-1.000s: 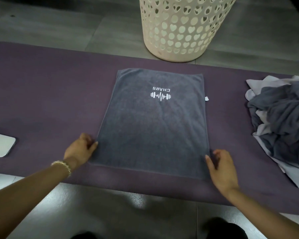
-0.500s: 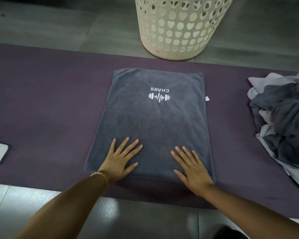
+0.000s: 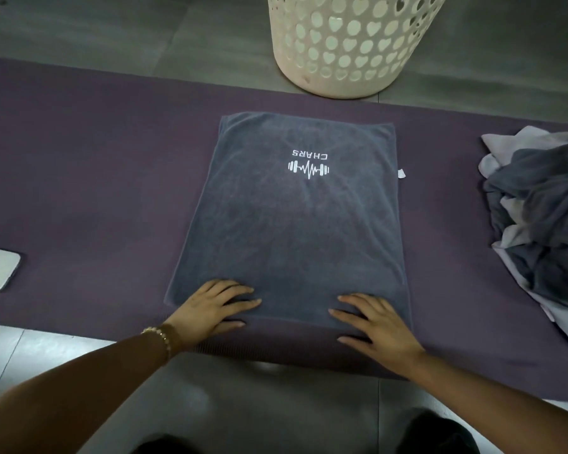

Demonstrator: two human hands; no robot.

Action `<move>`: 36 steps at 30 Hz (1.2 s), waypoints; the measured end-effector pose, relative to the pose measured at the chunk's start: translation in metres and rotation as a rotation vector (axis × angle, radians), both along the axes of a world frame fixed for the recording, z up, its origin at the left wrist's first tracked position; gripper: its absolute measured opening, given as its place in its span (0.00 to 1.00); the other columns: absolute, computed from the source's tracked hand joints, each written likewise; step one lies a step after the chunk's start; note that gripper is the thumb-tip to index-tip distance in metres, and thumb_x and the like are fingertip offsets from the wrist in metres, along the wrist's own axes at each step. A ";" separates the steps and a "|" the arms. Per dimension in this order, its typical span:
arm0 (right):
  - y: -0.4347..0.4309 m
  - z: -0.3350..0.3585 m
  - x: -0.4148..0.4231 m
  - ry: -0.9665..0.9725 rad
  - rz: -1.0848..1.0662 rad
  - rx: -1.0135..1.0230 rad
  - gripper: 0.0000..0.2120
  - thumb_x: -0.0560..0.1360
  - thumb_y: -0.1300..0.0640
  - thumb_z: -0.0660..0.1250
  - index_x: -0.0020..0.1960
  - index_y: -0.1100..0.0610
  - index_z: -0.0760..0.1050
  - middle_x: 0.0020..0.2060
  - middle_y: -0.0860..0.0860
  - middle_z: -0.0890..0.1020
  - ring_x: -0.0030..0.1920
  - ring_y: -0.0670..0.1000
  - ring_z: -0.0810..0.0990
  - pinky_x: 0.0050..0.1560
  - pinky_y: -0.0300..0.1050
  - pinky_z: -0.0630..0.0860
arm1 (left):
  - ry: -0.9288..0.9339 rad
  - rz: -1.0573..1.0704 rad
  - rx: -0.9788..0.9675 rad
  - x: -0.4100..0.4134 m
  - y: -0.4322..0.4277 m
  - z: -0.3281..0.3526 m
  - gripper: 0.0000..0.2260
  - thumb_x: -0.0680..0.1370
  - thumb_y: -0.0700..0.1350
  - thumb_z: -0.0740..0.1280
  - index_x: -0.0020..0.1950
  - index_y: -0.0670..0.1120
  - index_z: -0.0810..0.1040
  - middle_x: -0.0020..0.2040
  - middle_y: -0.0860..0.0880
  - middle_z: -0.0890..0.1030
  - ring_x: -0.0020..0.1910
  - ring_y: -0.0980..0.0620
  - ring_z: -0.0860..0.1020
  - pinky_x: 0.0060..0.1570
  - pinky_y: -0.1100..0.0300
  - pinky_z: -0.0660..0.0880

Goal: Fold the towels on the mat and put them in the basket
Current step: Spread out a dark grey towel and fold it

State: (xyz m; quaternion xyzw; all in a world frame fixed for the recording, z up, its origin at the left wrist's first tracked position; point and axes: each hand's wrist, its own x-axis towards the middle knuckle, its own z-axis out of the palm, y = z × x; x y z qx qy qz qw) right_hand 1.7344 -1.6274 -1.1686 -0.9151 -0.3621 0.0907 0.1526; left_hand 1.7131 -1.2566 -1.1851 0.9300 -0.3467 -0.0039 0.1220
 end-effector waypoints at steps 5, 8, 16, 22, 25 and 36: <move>-0.001 0.001 0.011 -0.196 0.081 0.077 0.24 0.83 0.46 0.49 0.53 0.52 0.84 0.55 0.48 0.83 0.56 0.49 0.80 0.57 0.41 0.72 | -0.040 0.018 -0.110 0.014 -0.006 0.012 0.24 0.83 0.55 0.49 0.53 0.49 0.84 0.52 0.53 0.83 0.52 0.56 0.75 0.52 0.62 0.73; 0.006 0.016 0.018 -0.017 -0.075 0.134 0.21 0.82 0.48 0.53 0.50 0.55 0.83 0.49 0.47 0.84 0.49 0.49 0.83 0.53 0.35 0.72 | 0.187 0.182 -0.150 0.022 -0.009 0.032 0.30 0.80 0.63 0.45 0.54 0.50 0.83 0.48 0.54 0.84 0.47 0.56 0.80 0.47 0.62 0.77; 0.004 0.049 0.053 0.868 -0.303 0.295 0.11 0.79 0.60 0.61 0.41 0.51 0.76 0.29 0.37 0.79 0.34 0.34 0.74 0.41 0.30 0.69 | 0.558 0.280 -0.105 0.044 -0.005 0.067 0.15 0.77 0.61 0.56 0.46 0.52 0.75 0.34 0.58 0.74 0.35 0.61 0.73 0.40 0.69 0.67; -0.010 0.036 0.035 0.649 -0.247 0.018 0.22 0.61 0.31 0.71 0.44 0.46 0.76 0.33 0.39 0.78 0.32 0.40 0.73 0.37 0.33 0.71 | 0.619 0.174 0.123 0.032 0.016 0.058 0.20 0.71 0.62 0.68 0.59 0.55 0.76 0.49 0.60 0.76 0.48 0.61 0.74 0.47 0.70 0.69; -0.013 0.041 0.029 0.486 -0.041 -0.188 0.15 0.67 0.42 0.73 0.48 0.45 0.73 0.40 0.40 0.75 0.37 0.41 0.73 0.38 0.31 0.69 | 0.566 0.233 0.098 0.036 0.028 0.056 0.09 0.73 0.49 0.72 0.52 0.53 0.80 0.49 0.61 0.74 0.47 0.64 0.72 0.44 0.74 0.66; -0.020 0.090 0.158 0.463 -0.570 0.265 0.03 0.75 0.61 0.69 0.43 0.57 0.77 0.31 0.42 0.79 0.29 0.34 0.72 0.38 0.24 0.69 | 0.449 0.756 -0.364 0.153 0.041 0.123 0.08 0.73 0.44 0.73 0.50 0.44 0.82 0.42 0.51 0.81 0.39 0.65 0.76 0.41 0.76 0.69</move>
